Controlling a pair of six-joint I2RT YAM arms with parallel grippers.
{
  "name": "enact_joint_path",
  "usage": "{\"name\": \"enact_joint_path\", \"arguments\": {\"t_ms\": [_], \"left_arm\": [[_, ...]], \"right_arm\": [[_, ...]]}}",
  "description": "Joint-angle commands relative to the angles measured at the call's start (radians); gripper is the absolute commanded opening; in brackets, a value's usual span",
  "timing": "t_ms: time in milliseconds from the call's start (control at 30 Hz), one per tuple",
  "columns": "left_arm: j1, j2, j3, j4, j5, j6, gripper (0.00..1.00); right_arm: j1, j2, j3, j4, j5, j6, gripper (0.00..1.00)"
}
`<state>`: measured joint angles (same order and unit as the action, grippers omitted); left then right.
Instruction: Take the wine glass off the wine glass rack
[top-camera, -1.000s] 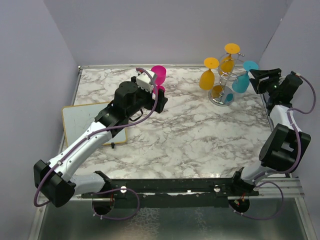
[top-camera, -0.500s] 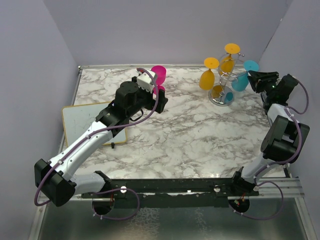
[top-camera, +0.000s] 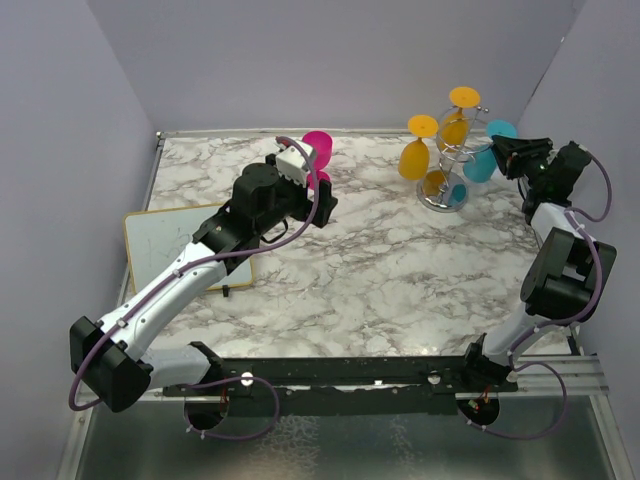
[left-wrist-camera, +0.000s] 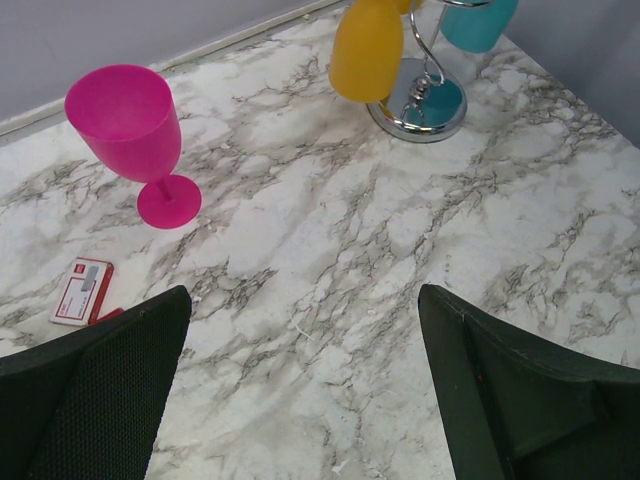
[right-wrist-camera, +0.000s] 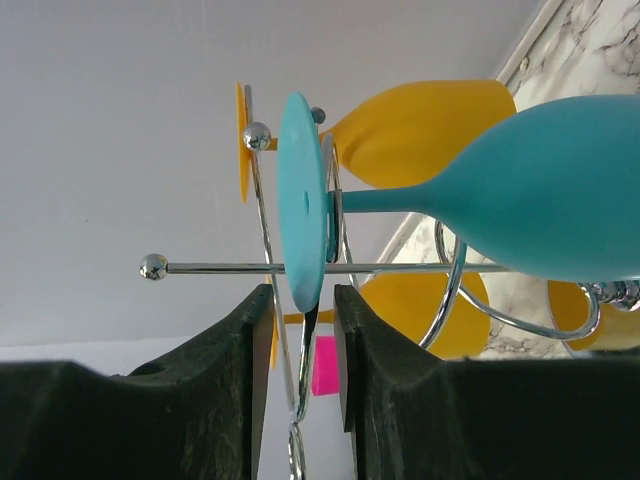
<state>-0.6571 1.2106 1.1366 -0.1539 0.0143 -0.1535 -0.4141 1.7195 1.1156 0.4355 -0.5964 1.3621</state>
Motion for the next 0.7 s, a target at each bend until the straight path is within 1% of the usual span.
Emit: {"name": "enact_joint_path", "arguments": {"t_ms": [0, 100, 233, 367, 567, 667], "left_arm": [[-0.009, 0.003, 0.021, -0.003, 0.010, 0.007, 0.99], [-0.011, 0.003, 0.021, -0.004, 0.010, 0.008, 0.99], [-0.011, 0.001, 0.021, -0.003, 0.010, 0.008, 0.99], [-0.013, 0.001, 0.020, -0.003, 0.012, 0.008, 0.99], [-0.016, -0.002, 0.020, -0.003, 0.010, 0.008, 0.99], [-0.018, -0.003, 0.021, -0.004, 0.010, 0.010, 0.99]], "right_arm": [[0.000, 0.009, 0.038, 0.009, 0.032, 0.005, 0.31], [0.000, 0.001, 0.038, -0.005, 0.044, -0.001, 0.33], [0.000, -0.021, 0.035, -0.029, 0.068, -0.011, 0.34], [-0.001, -0.046, 0.037, -0.083, 0.112, -0.033, 0.36], [-0.002, -0.051, 0.037, -0.077, 0.125, -0.024, 0.35], [-0.002, -0.044, 0.042, -0.072, 0.121, -0.016, 0.33]]}}
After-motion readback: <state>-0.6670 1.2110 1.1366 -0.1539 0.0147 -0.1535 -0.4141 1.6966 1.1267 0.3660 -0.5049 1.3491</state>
